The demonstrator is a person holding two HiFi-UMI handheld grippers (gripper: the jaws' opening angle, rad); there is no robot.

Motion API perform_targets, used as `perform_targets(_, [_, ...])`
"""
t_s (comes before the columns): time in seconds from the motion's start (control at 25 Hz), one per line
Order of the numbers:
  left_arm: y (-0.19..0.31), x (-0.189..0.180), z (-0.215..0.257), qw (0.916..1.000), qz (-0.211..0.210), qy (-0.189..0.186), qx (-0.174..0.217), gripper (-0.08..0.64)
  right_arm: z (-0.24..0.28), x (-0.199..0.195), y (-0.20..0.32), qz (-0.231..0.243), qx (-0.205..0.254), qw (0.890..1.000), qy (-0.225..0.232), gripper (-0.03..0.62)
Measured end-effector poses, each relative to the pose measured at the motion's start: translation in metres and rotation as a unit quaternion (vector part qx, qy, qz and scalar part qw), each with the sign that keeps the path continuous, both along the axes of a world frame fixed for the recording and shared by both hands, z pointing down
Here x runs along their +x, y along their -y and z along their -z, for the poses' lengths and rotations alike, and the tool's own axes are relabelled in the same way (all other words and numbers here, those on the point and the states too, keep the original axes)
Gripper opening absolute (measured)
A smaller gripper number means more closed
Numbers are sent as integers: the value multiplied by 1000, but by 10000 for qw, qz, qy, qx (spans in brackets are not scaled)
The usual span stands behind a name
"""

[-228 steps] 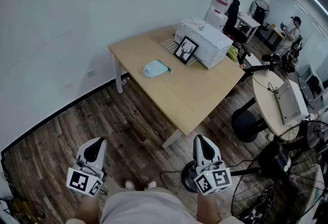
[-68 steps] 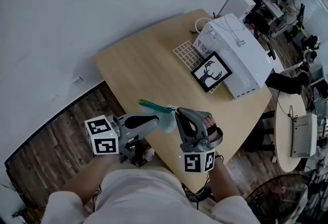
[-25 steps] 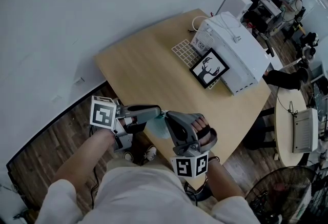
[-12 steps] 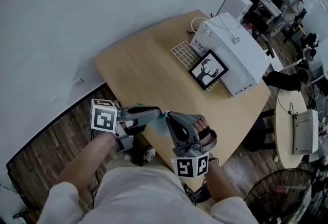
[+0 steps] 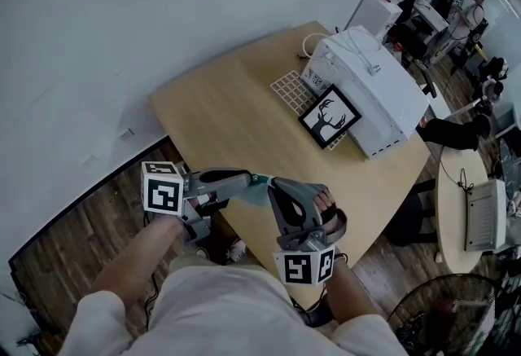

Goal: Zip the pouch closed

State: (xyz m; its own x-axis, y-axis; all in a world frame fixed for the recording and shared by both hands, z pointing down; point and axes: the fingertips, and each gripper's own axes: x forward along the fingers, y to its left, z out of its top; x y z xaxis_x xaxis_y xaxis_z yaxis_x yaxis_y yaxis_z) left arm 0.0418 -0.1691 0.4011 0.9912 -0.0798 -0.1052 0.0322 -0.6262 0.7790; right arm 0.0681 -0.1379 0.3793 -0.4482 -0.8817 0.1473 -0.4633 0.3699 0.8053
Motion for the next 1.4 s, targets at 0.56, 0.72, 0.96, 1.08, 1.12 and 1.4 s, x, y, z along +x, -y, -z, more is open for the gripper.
perform_targets(0.56, [8, 2, -9, 9976, 429, 190, 516, 14, 5, 15, 2, -122, 25, 9997, 204, 15])
perform_targets(0.72, [10, 0, -11, 9966, 471, 248, 634, 14, 4, 17, 1, -113, 44, 9998, 163, 16])
perform_targets(0.96, [17, -3, -9, 9946, 546, 351, 808, 14, 5, 18, 3, -145, 47, 9997, 169, 15])
perform_targets(1.08, [22, -6, -10, 9927, 639, 424, 936, 14, 7, 20, 4, -198, 80, 9996, 205, 15])
perform_targets(1.12, [24, -8, -10, 9924, 684, 436, 930, 14, 9, 20, 4, -223, 94, 9994, 227, 15])
perform_targets(1.4, [31, -14, -9, 9907, 777, 469, 1017, 14, 11, 20, 6, -253, 106, 9994, 211, 15])
